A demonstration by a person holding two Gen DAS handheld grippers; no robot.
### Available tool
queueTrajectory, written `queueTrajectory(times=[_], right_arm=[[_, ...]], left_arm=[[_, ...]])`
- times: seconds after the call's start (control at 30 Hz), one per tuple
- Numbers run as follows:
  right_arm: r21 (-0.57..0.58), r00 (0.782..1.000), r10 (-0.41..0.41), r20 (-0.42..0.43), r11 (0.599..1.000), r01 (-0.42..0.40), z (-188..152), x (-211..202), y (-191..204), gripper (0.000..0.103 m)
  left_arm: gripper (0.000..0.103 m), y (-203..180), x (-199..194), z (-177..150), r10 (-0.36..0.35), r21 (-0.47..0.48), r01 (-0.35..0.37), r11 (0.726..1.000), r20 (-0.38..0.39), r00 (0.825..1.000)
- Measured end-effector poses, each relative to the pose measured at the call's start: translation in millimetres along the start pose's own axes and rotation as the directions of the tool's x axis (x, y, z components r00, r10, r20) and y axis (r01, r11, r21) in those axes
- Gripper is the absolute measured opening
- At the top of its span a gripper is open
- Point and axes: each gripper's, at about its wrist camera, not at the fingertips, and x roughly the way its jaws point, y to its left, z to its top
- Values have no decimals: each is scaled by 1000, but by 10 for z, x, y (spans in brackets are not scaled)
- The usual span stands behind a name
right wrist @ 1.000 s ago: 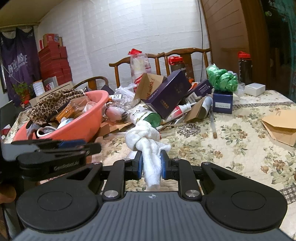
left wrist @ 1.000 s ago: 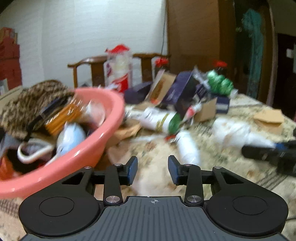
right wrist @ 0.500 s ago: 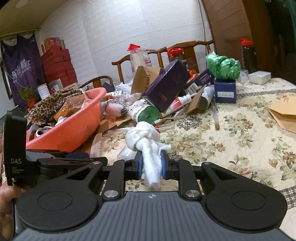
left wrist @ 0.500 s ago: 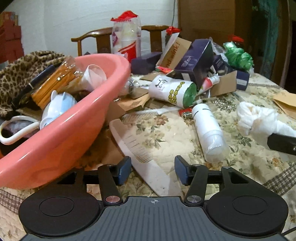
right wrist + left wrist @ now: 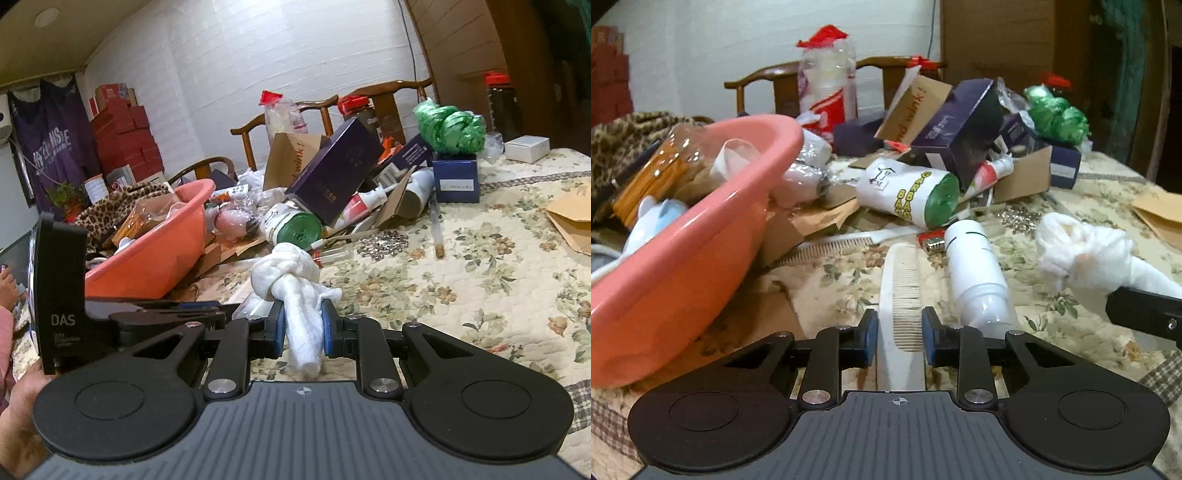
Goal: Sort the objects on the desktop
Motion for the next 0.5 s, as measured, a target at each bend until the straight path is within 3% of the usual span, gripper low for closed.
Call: queueTrajectory(times=[0.23, 0.5], right_arm=[[-3, 1000, 17, -9, 1000, -17, -12, 14, -18, 23], [-93, 999, -9, -31, 996, 6, -100, -4, 231, 23]], left_arm=[[22, 47, -152, -48, 8, 10, -8, 1000, -3, 1000], [23, -114, -592, -50, -73, 35, 70, 997, 95, 993]])
